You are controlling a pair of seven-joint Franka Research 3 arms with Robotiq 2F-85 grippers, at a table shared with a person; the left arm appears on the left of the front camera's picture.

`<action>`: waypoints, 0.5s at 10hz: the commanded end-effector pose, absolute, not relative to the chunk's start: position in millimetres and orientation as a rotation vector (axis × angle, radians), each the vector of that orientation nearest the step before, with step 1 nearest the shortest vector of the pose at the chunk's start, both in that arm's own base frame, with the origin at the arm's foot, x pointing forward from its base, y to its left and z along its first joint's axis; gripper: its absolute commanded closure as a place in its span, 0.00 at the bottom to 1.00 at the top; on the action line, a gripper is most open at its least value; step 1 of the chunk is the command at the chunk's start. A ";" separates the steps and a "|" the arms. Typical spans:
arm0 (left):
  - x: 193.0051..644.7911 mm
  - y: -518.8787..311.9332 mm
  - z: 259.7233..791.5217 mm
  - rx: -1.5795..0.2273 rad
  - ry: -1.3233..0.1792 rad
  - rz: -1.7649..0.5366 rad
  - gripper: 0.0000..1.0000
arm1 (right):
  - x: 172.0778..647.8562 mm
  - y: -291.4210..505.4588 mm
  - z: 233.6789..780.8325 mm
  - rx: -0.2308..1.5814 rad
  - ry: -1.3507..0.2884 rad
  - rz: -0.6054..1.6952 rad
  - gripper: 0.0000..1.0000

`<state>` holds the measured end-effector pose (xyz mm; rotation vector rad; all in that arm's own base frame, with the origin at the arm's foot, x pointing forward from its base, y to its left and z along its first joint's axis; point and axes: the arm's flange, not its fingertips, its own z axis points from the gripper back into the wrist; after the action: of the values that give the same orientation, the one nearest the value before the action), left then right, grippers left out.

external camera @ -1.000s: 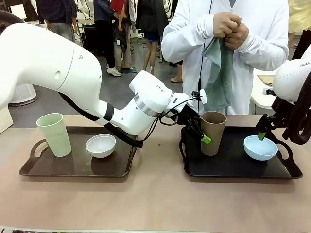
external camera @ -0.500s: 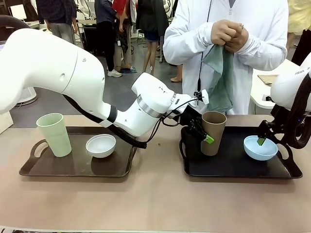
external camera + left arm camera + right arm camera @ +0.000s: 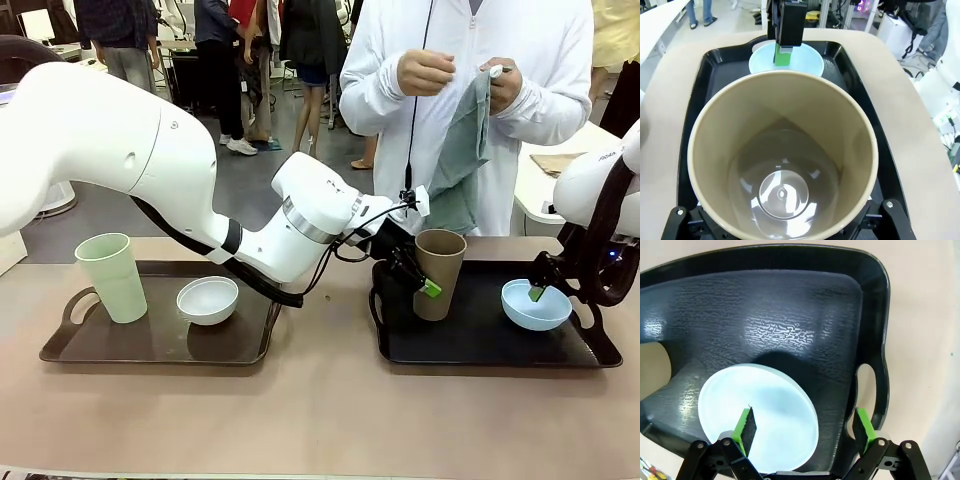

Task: Set up a tray with a mat and arrange the tableware.
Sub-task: Pick up the Picnic Bowl and Reusable plastic cup from the Handle tray in front of the human's position and hold them in the air.

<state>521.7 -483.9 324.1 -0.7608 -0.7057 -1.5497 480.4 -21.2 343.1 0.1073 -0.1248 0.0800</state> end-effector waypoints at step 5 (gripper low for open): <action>526.3 -485.2 318.8 -0.781 -0.762 -1.545 1.00 | 485.5 -31.8 334.2 0.148 -0.139 0.118 1.00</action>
<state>526.8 -485.8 321.1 -0.7679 -0.7133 -1.5389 482.4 -25.0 338.3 0.1165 -0.1277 0.1044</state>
